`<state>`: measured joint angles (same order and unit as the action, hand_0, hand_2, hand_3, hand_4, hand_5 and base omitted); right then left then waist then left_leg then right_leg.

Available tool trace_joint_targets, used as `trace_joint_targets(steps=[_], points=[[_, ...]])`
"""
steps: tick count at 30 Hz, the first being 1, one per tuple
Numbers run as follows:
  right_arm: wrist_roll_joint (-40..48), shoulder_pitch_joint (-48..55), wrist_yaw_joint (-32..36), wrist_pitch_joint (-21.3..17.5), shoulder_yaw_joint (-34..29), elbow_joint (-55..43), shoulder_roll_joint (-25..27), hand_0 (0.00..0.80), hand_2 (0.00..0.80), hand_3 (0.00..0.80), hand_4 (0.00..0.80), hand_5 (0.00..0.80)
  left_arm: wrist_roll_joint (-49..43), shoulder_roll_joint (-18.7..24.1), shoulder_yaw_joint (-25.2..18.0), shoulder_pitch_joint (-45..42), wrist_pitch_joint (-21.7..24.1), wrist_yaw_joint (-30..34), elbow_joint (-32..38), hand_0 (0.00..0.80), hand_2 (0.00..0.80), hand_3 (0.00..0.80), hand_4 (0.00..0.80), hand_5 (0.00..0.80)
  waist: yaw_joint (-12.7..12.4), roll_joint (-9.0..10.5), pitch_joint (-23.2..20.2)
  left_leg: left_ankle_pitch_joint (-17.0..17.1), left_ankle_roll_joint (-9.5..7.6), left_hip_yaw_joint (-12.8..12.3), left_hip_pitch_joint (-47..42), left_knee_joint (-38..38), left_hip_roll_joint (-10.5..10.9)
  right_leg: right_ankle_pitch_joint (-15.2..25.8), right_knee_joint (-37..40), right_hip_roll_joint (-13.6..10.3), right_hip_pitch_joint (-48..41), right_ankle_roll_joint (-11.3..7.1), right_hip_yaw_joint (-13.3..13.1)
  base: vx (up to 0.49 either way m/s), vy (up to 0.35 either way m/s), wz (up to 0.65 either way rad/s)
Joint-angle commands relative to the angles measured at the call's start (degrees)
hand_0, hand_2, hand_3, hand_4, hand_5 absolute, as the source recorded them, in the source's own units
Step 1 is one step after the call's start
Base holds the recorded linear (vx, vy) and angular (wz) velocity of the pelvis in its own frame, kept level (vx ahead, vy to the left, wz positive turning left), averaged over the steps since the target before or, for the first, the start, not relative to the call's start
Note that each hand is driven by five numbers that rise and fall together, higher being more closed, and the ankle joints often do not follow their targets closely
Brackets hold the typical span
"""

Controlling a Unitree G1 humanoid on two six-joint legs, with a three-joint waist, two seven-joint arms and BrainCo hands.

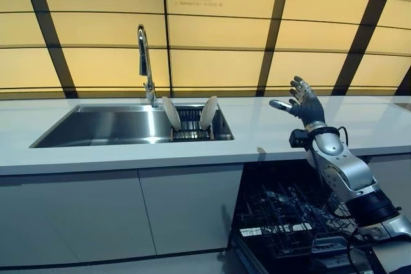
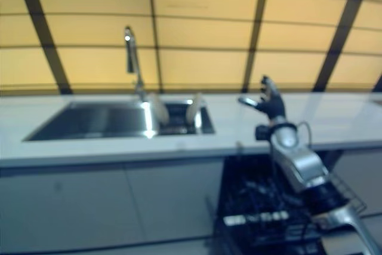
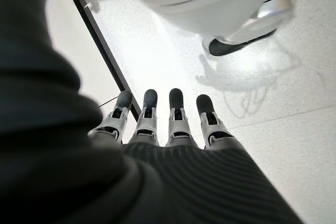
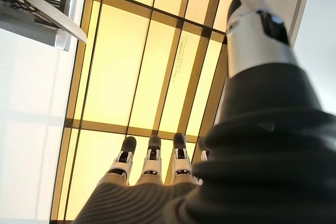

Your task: Take plates into dishwasher

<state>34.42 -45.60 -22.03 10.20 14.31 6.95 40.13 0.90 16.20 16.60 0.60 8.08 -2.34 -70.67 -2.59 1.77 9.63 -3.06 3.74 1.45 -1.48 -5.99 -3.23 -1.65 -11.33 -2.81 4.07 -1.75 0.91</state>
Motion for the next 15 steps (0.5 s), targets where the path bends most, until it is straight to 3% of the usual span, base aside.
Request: trace_joint_targets(steps=[1,5,7,8,9,11,15], points=[[-1.1,-8.2,-1.7,-3.7,0.2,3.0,-1.5,0.0,0.0,0.0,0.0,0.0,2.0,2.8,-0.8,0.1,1.2,-1.2,-0.1,0.0,0.0,0.0,0.0,0.0,-3.6,2.12,0.9,16.0,0.78,-0.3,10.5,5.9,2.7,-2.0,10.3,7.0,-15.1,3.19,0.9,0.267,0.109,-0.75],[-0.9,-9.5,-0.9,-4.7,1.0,5.2,-0.1,0.0,0.0,0.0,0.0,0.0,2.7,2.9,-0.7,-1.2,1.7,-0.9,-0.3,0.0,0.0,0.0,0.0,0.0,-5.0,1.39,1.4,19.1,2.01,-1.3,13.5,9.8,1.8,-3.6,10.1,8.2,-17.6,3.47,-1.3,0.32,0.168,0.04],[-1.3,-9.7,-0.2,-5.1,1.2,5.9,0.5,0.0,0.0,0.0,0.0,0.0,3.1,2.8,-0.7,-1.2,1.5,-1.1,-0.8,0.0,0.0,0.0,0.0,0.0,-5.3,1.56,1.7,18.4,1.59,-2.0,13.7,8.3,1.7,-4.5,9.6,7.6,-18.0,3.44,-1.5,0.289,0.2,0.0],[-1.3,-10.2,0.1,-5.8,1.4,7.0,0.9,0.0,0.0,0.0,0.0,0.0,3.4,2.9,-0.9,-0.5,1.1,-1.2,-1.2,0.0,0.0,0.0,0.0,0.0,-5.2,2.2,1.5,15.4,0.62,-3.7,13.2,7.5,1.8,-5.1,9.2,6.5,-18.1,2.9,-0.9,0.214,0.167,0.03],[-1.2,-10.3,0.1,-6.0,1.5,7.2,1.0,0.0,0.0,0.0,0.0,0.0,3.6,3.0,-0.8,-0.3,1.0,-1.3,-1.4,0.0,0.0,0.0,0.0,0.0,-5.2,2.39,1.4,14.7,0.35,-4.2,13.2,7.0,1.7,-5.4,8.9,6.2,-18.1,2.76,-0.7,0.291,0.208,0.11],[-0.8,-9.0,-0.3,-5.8,0.4,6.3,1.0,0.0,0.0,0.0,0.0,0.0,2.7,3.7,-1.2,1.6,0.7,-1.3,-1.8,0.0,0.0,0.0,0.0,0.0,-5.6,4.68,0.2,9.9,-2.58,-6.1,14.4,2.9,3.0,-6.6,8.0,2.2,-19.3,0.01,1.8,0.305,0.171,-0.05],[-0.3,-7.3,-0.2,-6.9,-1.6,5.3,1.4,0.0,0.0,0.0,0.0,0.0,3.3,4.0,-1.1,2.7,2.2,-1.2,-1.3,0.0,0.0,0.0,0.0,0.0,-5.8,6.44,-1.6,8.0,-4.46,-5.2,14.1,1.6,4.4,-3.3,4.0,-1.7,-17.6,-3.26,3.4,0.29,0.194,-0.37]])
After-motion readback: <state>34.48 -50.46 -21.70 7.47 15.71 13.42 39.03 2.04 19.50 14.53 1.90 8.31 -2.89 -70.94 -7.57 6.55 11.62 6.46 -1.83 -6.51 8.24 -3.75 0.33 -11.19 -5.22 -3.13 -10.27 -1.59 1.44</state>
